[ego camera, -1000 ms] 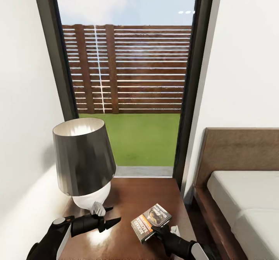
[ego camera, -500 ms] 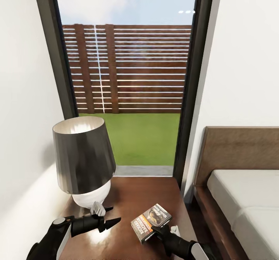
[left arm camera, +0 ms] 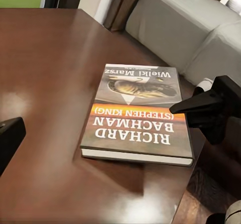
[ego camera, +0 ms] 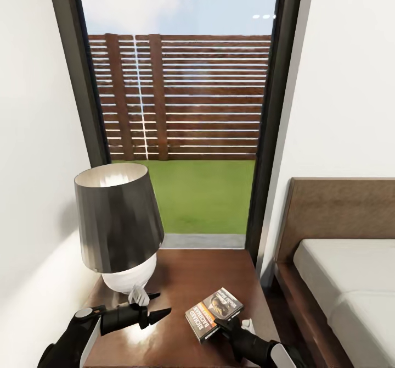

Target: In the bedroom, move the book from the bed onto either nightstand, and place the two sandals side by side next to the bed.

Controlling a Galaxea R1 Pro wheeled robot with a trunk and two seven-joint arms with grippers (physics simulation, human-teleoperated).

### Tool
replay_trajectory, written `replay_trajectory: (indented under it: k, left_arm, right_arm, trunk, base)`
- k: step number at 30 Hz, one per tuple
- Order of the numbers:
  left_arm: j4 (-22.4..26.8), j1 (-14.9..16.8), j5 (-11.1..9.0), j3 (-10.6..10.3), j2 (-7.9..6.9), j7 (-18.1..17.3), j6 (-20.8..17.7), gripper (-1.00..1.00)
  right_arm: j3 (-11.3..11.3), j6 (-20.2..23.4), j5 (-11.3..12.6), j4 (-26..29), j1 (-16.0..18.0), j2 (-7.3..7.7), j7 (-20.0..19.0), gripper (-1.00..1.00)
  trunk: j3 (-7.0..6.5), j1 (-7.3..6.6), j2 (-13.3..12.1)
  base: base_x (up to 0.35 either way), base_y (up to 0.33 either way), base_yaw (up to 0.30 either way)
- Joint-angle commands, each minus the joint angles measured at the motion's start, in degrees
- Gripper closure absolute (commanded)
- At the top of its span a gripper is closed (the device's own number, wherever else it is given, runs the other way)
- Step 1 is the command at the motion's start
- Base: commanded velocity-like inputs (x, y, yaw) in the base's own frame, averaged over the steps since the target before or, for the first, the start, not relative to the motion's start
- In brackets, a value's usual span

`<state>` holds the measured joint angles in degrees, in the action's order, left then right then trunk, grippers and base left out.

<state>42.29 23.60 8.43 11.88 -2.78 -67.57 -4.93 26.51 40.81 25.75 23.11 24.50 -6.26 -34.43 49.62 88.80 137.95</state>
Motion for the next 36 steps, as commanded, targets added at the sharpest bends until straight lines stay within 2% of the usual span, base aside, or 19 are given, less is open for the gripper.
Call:
replay_trajectory:
  k: [1, 22, 23, 36]
  left_arm:
    - [0.08, 0.04, 0.36, 0.25, 0.06, -0.37, -0.52, -1.00]
    - [0.08, 0.04, 0.36, 0.25, 0.06, -0.37, -0.52, -1.00]
    - [0.08, 0.04, 0.36, 0.25, 0.06, -0.37, -0.52, -1.00]
    - [0.08, 0.04, 0.36, 0.25, 0.06, -0.37, -0.52, -1.00]
  right_arm:
    - [0.30, -0.12, -1.14, 0.00, 0.02, -0.06, -0.01, 1.00]
    - [0.30, -0.12, -1.17, 0.00, 0.02, -0.05, -0.02, 1.00]
    - [0.30, -0.12, -1.18, 0.00, 0.02, -0.04, -0.02, -1.00]
    - [0.34, -0.12, -1.18, 0.00, 0.02, -0.04, -0.03, -1.00]
  trunk:
    - [0.07, -0.01, 0.02]
    - [0.07, -0.01, 0.02]
    - [0.07, -0.01, 0.02]
    - [0.07, -0.01, 0.02]
  base:
    - [0.000, 0.000, 0.000]
    - [0.000, 0.000, 0.000]
    - [0.000, 0.000, 0.000]
    - [0.000, 0.000, 0.000]
